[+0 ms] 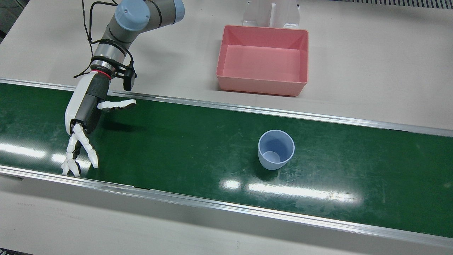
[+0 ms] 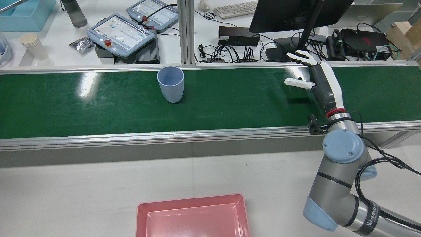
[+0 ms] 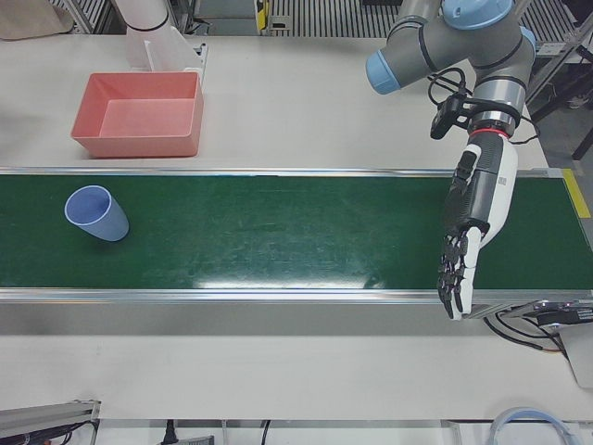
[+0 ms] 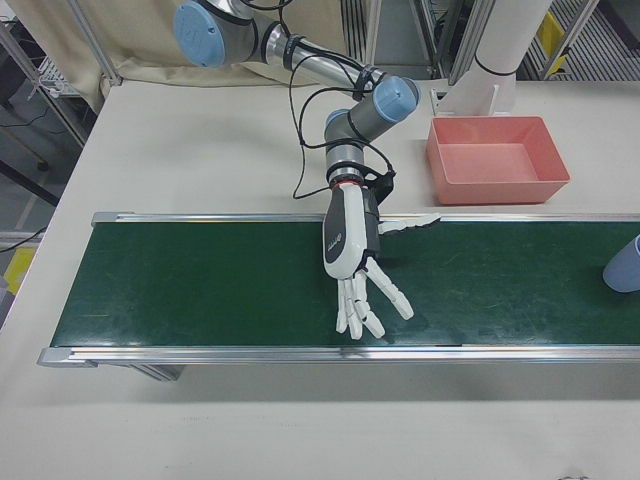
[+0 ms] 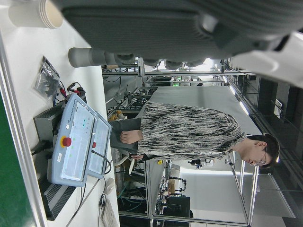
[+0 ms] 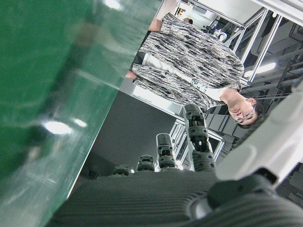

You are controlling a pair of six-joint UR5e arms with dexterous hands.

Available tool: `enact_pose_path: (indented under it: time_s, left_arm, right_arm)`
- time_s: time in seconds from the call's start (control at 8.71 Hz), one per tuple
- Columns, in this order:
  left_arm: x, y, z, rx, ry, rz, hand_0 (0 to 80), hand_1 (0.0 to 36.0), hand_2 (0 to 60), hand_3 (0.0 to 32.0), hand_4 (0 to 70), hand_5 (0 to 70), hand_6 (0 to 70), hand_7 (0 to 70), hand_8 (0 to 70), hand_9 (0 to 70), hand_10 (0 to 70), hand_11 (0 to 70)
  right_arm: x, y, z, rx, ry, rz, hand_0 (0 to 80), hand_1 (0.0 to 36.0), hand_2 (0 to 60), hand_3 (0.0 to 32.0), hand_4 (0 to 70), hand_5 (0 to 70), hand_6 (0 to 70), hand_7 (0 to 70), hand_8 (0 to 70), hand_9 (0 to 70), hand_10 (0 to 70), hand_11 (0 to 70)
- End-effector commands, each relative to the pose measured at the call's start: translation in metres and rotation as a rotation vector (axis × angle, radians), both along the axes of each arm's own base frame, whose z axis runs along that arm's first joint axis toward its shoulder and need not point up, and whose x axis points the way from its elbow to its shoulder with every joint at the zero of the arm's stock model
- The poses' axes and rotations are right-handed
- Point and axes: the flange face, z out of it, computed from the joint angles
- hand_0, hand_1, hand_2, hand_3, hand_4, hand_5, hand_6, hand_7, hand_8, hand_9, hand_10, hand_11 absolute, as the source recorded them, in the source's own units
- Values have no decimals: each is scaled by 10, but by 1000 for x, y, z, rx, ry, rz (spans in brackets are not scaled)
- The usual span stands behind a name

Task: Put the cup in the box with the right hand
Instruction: 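Hold the open right hand in place as the blue cup approaches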

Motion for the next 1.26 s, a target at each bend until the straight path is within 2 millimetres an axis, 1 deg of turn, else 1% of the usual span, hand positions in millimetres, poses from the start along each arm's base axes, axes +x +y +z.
enact_pose_path:
  time_s: [0.0, 0.11, 0.23, 0.34, 0.57, 0.8, 1.03, 1.15]
  left_arm:
    - [0, 0, 0, 0, 0, 0, 0, 0, 0, 0, 0, 0, 0, 0, 0, 0, 0, 0]
    - [0, 0, 0, 0, 0, 0, 0, 0, 0, 0, 0, 0, 0, 0, 0, 0, 0, 0]
    - [-1, 0, 0, 0, 0, -2, 0, 0, 0, 0, 0, 0, 0, 0, 0, 0, 0, 0]
    - [0, 0, 0, 0, 0, 0, 0, 0, 0, 0, 0, 0, 0, 0, 0, 0, 0, 0]
    - [0, 0, 1, -2, 0, 0, 0, 0, 0, 0, 0, 0, 0, 0, 0, 0, 0, 0]
    - [0, 0, 1, -2, 0, 0, 0, 0, 0, 0, 0, 0, 0, 0, 0, 0, 0, 0]
    - [0, 0, 1, -2, 0, 0, 0, 0, 0, 0, 0, 0, 0, 0, 0, 0, 0, 0]
    - [0, 0, 1, -2, 0, 0, 0, 0, 0, 0, 0, 0, 0, 0, 0, 0, 0, 0]
  right_arm:
    - [-1, 0, 1, -1, 15, 0, 337, 25, 0, 0, 186, 0, 40, 251, 14, 84, 0, 0]
    - [-1, 0, -1, 1, 14, -2, 386, 46, 1, 0, 168, 1, 39, 240, 16, 84, 0, 0]
    - [-3, 0, -2, 3, 13, -5, 428, 77, 11, 0, 143, 10, 40, 231, 19, 85, 0, 0]
    - [-4, 1, -2, 3, 14, -8, 454, 95, 12, 10, 122, 16, 38, 221, 21, 84, 0, 0]
    - [-6, 2, -3, 5, 13, -14, 417, 75, 18, 18, 114, 10, 34, 211, 20, 81, 0, 0]
    - [-15, 7, -5, 7, 12, -30, 413, 74, 26, 20, 118, 9, 34, 215, 19, 81, 0, 0]
    - [-17, 9, -5, 7, 16, -35, 413, 74, 23, 32, 102, 10, 32, 208, 19, 80, 0, 0]
    - [-18, 9, -5, 7, 16, -36, 413, 75, 25, 28, 105, 10, 33, 210, 20, 81, 0, 0]
